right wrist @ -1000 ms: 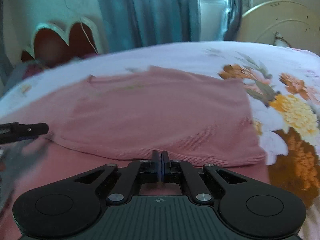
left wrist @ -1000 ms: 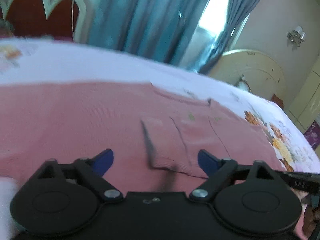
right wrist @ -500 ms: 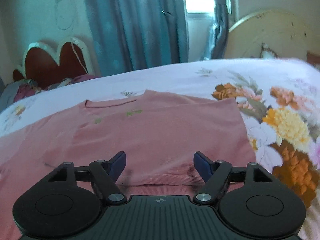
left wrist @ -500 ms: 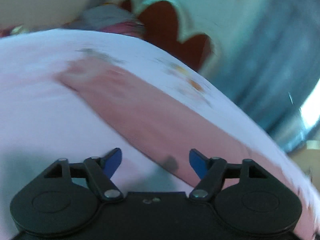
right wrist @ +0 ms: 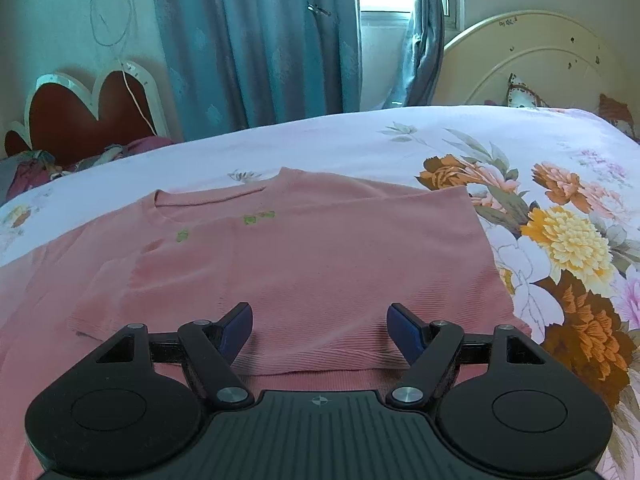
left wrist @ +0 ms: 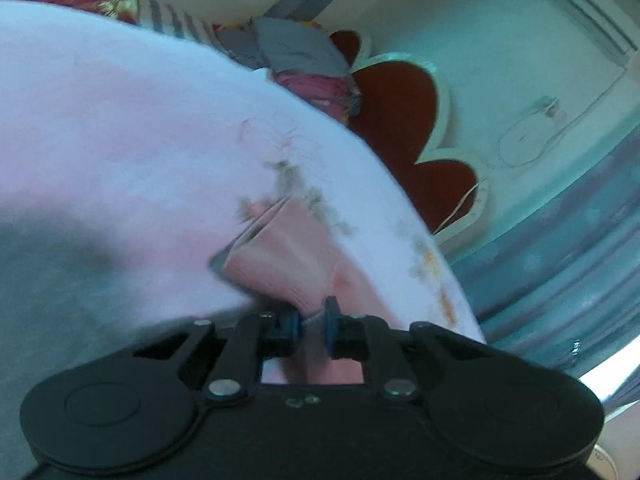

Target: Fold small clothes

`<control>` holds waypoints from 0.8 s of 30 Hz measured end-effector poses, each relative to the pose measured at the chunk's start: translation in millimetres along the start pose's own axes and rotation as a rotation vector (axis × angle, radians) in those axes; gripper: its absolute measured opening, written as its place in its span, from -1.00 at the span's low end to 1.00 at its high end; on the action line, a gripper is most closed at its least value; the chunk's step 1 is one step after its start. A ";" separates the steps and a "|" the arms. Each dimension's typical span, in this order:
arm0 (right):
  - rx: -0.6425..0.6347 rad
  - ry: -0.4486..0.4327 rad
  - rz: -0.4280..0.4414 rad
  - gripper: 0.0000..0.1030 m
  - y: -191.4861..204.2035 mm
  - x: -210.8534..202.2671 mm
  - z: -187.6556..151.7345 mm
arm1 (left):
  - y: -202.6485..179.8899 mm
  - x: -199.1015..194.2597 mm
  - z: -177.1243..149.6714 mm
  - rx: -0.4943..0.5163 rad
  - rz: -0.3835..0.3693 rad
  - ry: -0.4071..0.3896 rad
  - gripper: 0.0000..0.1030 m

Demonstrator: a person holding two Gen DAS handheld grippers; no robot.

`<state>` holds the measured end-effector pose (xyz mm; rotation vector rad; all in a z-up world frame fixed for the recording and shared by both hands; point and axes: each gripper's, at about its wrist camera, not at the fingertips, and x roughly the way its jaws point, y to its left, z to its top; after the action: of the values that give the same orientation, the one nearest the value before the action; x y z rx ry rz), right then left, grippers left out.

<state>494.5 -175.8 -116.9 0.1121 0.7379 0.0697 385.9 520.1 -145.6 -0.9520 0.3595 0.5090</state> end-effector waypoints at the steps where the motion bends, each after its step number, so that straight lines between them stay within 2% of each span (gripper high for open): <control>1: 0.000 -0.001 -0.001 0.44 -0.1 -0.2 0.1 | -9.2 -1.1 -1.6 0.026 -0.029 -0.009 -0.78; 6: 0.022 -0.012 -0.009 0.44 -5.1 -2.0 1.4 | -95.0 -7.7 -37.7 0.220 -0.221 0.046 -0.78; 10: 0.040 -0.021 -0.008 0.44 -12.6 -6.1 2.9 | -173.1 -12.9 -96.9 0.391 -0.360 0.136 -0.78; 13: 0.058 -0.027 -0.002 0.44 -20.7 -10.4 3.4 | -224.7 -13.0 -153.1 0.499 -0.433 0.235 -0.78; 18: 0.093 -0.040 0.016 0.44 -33.8 -21.3 2.7 | -279.1 -18.0 -243.7 0.578 -0.542 0.395 -0.78; 24: 0.182 -0.049 0.047 0.44 -61.9 -37.3 -1.2 | -320.8 -13.5 -338.3 0.702 -0.563 0.533 -0.78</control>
<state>467.6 -240.9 -100.7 0.3034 0.6923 0.0440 530.7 78.8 -102.7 -0.4446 0.6650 -0.3924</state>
